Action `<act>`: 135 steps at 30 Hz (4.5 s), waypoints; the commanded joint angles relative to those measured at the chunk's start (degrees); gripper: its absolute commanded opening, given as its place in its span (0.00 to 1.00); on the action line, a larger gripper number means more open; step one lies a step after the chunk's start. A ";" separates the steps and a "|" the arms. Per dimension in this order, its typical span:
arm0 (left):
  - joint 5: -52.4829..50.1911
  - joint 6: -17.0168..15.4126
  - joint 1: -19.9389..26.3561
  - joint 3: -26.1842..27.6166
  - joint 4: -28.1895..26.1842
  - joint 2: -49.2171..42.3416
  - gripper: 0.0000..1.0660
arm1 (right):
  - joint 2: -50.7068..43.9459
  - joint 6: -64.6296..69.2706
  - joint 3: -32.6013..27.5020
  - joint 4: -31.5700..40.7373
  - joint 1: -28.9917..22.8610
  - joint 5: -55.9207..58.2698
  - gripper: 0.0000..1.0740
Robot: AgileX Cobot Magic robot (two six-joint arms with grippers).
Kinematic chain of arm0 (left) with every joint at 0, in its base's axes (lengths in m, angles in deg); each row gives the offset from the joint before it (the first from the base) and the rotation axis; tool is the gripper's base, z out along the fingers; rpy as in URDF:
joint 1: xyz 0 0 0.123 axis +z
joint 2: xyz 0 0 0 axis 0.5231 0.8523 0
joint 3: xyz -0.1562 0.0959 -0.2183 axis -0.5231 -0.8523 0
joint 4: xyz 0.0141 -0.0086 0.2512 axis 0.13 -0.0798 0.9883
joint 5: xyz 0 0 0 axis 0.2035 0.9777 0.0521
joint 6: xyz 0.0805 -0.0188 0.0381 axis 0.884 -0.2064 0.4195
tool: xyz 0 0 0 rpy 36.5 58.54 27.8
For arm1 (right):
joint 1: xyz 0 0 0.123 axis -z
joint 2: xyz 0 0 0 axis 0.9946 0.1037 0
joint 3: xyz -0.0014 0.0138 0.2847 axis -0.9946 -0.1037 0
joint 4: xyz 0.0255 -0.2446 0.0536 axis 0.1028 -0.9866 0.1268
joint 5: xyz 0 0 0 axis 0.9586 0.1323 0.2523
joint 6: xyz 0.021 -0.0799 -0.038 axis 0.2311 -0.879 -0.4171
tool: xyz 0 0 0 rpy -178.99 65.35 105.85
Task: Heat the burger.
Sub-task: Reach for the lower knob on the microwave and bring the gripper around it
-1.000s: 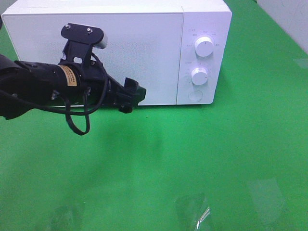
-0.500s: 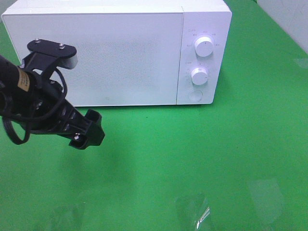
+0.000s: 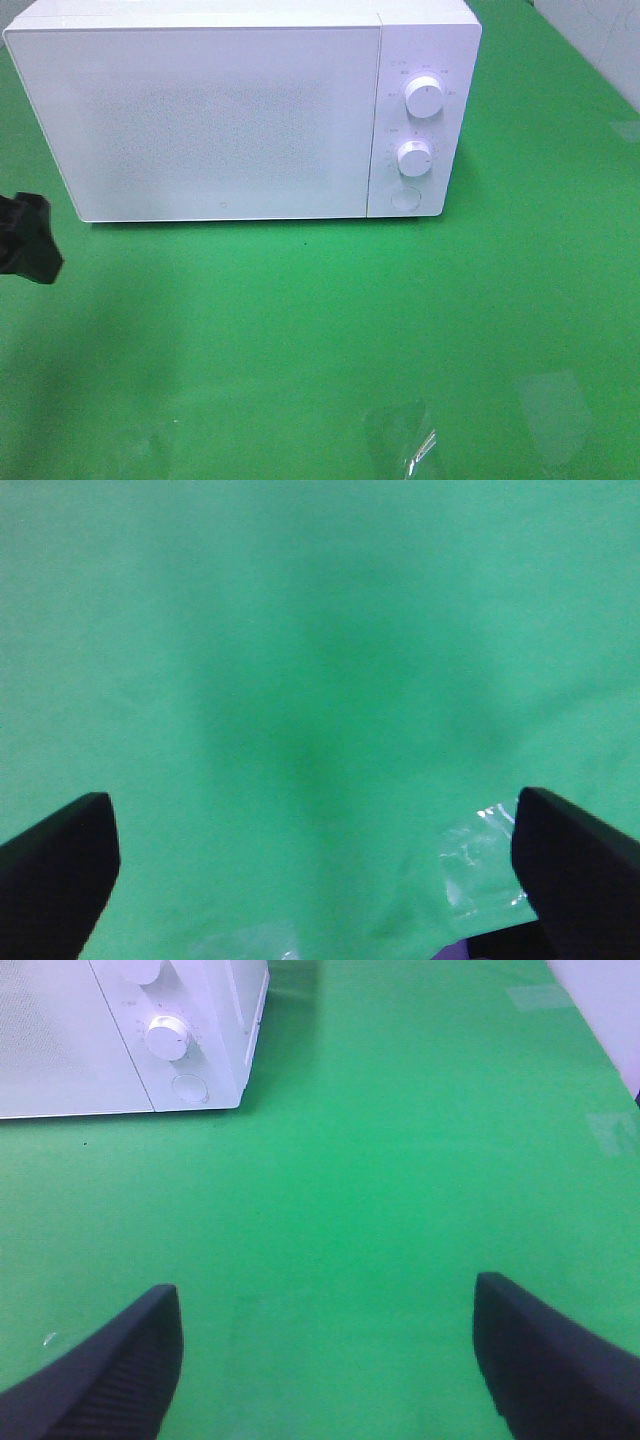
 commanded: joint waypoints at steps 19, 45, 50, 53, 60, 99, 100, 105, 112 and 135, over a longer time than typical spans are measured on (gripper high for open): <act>12.78 4.30 17.42 -6.53 -2.64 -23.15 0.94 | -1.55 -0.52 -0.06 -0.11 0.34 0.17 0.71; 12.03 15.24 17.42 -19.02 -9.68 -56.95 0.94 | -1.55 -0.52 -0.06 -0.17 0.34 0.17 0.71; 12.03 15.18 17.42 -19.02 -9.74 -61.02 0.94 | -1.55 -0.52 -0.06 -0.17 0.34 0.17 0.71; 12.03 15.18 17.42 -19.02 -9.91 -61.88 0.94 | -1.55 -0.52 -0.06 -0.17 0.34 0.17 0.71; 12.03 15.24 17.42 -19.02 -10.14 -67.90 0.94 | -1.55 -0.52 -0.06 -0.17 0.34 0.17 0.71; 12.03 15.24 17.42 -19.02 -10.14 -75.23 0.94 | -1.55 -0.46 -0.06 -0.17 0.34 0.17 0.71; 12.03 15.24 17.42 -19.02 -10.14 -75.23 0.94 | -1.55 -0.46 -0.06 -0.17 0.34 0.17 0.71; 12.03 15.24 17.42 -19.02 -10.14 -75.23 0.94 | -0.97 -0.52 0.92 -0.46 0.34 -1.38 0.71; 12.03 15.24 17.42 -19.02 -10.14 -75.23 0.94 | 4.53 -0.34 1.03 -0.46 0.34 -10.49 0.71; 12.03 15.24 17.42 -19.02 -10.14 -75.23 0.94 | 30.77 -0.34 -3.90 -0.23 0.34 -45.09 0.71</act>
